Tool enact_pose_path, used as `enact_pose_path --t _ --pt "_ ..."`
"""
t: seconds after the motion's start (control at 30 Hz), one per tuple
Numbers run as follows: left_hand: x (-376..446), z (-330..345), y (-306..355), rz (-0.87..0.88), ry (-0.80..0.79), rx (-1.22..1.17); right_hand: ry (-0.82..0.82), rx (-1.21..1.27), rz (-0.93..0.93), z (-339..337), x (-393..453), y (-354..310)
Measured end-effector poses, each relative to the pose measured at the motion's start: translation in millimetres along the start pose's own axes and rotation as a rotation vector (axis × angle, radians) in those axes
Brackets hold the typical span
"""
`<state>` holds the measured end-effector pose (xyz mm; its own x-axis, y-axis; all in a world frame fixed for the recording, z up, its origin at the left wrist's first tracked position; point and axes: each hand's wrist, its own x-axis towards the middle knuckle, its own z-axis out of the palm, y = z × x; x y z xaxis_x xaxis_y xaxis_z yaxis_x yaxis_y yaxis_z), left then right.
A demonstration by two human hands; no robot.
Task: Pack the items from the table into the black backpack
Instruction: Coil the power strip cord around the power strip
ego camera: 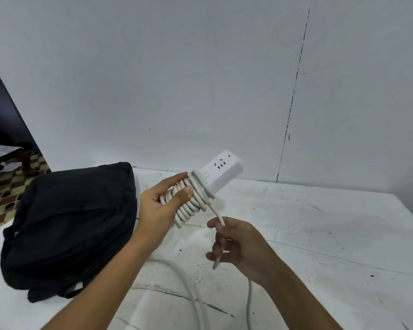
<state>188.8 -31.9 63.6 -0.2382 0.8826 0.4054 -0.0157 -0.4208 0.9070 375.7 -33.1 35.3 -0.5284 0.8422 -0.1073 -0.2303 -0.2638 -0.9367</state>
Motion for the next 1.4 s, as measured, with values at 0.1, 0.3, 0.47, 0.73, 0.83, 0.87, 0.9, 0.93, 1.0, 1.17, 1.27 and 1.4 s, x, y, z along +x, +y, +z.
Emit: enact_pose_path --t 0.1,0.3,0.47,0.73,0.83,0.87,0.9,0.93,1.0,1.17,1.27,1.4 --pt "4.2 -5.5 -2.6 0.139 -0.051 0.218 0.024 -0.234 0.018 -10.9 -3.5 -5.4" --pt "23.1 -31.0 -0.6 0.443 -0.017 0.640 -0.023 -0.647 -0.003 -17.0 -28.1 -16.7" --pt "34.3 -54.4 -16.0 0.559 -0.093 0.954 0.159 -1.310 -0.275 3.3 -53.0 -15.4" --pt "10.0 -53.0 -13.9 0.366 -0.601 1.021 0.070 -0.665 -0.207 -5.0 -42.4 -89.9" --pt "0.2 -45.4 -7.1 0.196 -0.723 0.858 0.060 -0.739 -0.392 -0.1 -26.0 -106.6" --pt "-3.2 -42.4 -4.3 0.147 -0.742 0.775 0.077 -0.746 -0.454 -0.6 -19.2 -109.9" --pt "-6.6 -39.4 -1.7 0.113 -0.752 0.702 0.098 -0.745 -0.497 -0.9 -12.4 -112.2" --pt "-9.5 -36.7 1.2 0.089 -0.760 0.645 0.118 -0.739 -0.533 -2.6 -4.9 -112.3" --pt "-15.6 -33.0 4.7 0.053 -0.775 0.522 0.133 -0.706 -0.568 -3.4 8.7 -107.7" --pt "-27.9 -31.1 2.8 -0.082 -0.619 0.021 0.156 -0.489 -0.514 -5.5 33.0 -80.9" --pt "-27.6 -33.9 2.5 -0.135 -0.427 -0.192 0.234 -0.402 -0.443 -8.1 33.8 -57.0" --pt "-26.9 -33.6 4.1 -0.167 -0.228 -0.304 0.283 -0.505 -0.446 2.1 26.3 -20.2"
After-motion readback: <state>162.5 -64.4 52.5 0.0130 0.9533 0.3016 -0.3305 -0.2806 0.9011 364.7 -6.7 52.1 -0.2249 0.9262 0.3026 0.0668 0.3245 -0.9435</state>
